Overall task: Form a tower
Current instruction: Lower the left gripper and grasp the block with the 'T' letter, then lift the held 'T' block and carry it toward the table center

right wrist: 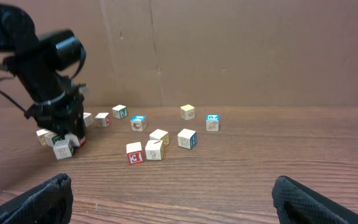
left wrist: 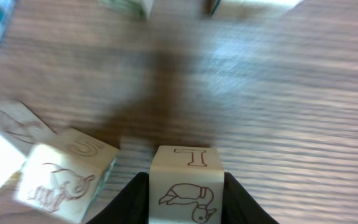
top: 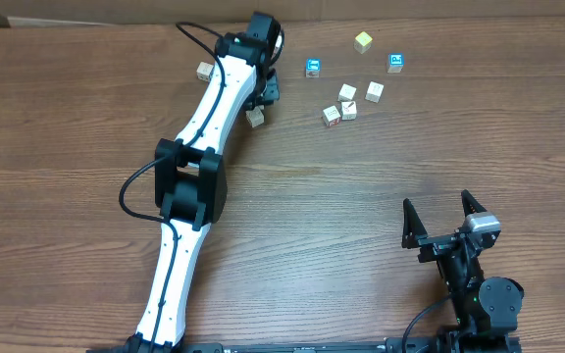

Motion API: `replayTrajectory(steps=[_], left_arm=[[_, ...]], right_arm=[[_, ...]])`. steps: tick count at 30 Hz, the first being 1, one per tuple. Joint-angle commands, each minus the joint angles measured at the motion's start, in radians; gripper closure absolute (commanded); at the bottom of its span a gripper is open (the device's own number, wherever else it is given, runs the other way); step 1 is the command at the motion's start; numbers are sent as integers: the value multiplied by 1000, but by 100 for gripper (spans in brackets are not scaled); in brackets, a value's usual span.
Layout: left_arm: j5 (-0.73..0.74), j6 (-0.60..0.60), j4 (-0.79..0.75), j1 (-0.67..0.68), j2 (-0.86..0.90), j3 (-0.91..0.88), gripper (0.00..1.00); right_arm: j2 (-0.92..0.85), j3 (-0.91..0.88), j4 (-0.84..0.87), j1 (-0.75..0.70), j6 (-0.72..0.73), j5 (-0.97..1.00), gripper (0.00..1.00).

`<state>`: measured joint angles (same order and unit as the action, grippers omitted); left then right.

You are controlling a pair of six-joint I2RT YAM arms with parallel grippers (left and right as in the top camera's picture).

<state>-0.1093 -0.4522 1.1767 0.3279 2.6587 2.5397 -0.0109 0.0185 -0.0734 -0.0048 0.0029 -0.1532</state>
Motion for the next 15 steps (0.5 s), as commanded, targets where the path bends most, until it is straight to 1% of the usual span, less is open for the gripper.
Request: replayTrajectory(steps=[1,5,12,15], left_arm=[[-6,48,28,9,-40,122,75],[3,48,97,10,-71,178,75],[8,50,390,35,-135,208,75],[4,65,491,55,-168,208,75]], right_arm=[[8,-10,3,6,-4,2,0],[8,-10,3,6,-4,2,0],[8,-10,3,6,-4,2,0],[8,-10,3,6,-4,2,0]])
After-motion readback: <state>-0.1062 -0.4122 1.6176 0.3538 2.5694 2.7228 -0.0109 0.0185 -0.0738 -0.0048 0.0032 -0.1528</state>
